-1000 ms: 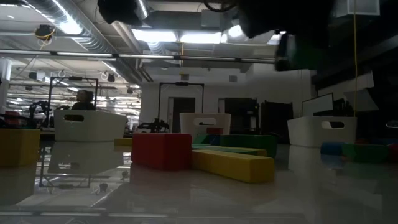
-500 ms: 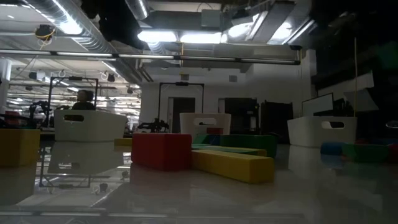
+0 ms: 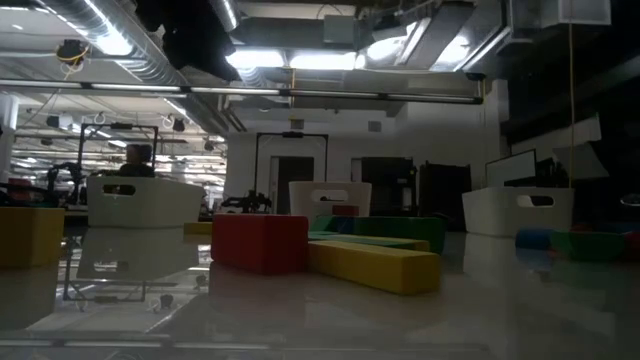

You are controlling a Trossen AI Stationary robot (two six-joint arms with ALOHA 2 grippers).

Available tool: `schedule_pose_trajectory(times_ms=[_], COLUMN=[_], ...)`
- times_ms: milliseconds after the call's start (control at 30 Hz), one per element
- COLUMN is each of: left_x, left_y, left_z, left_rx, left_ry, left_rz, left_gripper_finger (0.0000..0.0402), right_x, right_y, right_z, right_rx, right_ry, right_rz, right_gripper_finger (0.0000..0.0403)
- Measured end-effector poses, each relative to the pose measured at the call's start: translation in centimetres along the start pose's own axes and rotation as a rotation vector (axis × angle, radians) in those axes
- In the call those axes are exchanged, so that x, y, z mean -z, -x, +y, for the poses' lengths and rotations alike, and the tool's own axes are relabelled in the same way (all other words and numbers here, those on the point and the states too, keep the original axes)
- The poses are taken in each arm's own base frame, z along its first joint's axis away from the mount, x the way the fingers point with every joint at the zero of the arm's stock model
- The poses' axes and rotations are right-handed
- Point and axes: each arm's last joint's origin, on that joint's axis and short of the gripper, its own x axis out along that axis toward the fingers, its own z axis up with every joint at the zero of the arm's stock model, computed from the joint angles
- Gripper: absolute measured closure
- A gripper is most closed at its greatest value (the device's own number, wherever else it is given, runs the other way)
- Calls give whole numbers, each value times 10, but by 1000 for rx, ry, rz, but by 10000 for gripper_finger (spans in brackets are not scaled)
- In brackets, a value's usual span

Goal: Sort blocks
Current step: Put the green block into the bottom right white bin, then put the blue block into the top center white bin

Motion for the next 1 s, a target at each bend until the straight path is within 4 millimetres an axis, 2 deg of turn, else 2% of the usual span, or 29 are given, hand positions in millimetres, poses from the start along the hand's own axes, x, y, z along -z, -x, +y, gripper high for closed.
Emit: schedule_pose_trajectory(times_ms=[167, 333, 733, 1000], left_x=[1, 1, 1, 1], left_y=[0, 0, 0, 0], left_z=[0, 0, 0, 0], left_rx=[-5, -4, -3, -3], left_ry=[30, 63, 73, 73], left_rz=[12, 10, 8, 7], left_gripper_finger=[174, 174, 174, 174], right_x=[22, 31, 30, 24], right_y=[-19, -33, -49, -47], right_z=[13, 13, 6, 4], right_rx=[-44, -26, 21, 0], right_ry=[50, 76, 45, -5], right_rz=[-27, -24, -22, 110], right_gripper_finger=[263, 245, 220, 220])
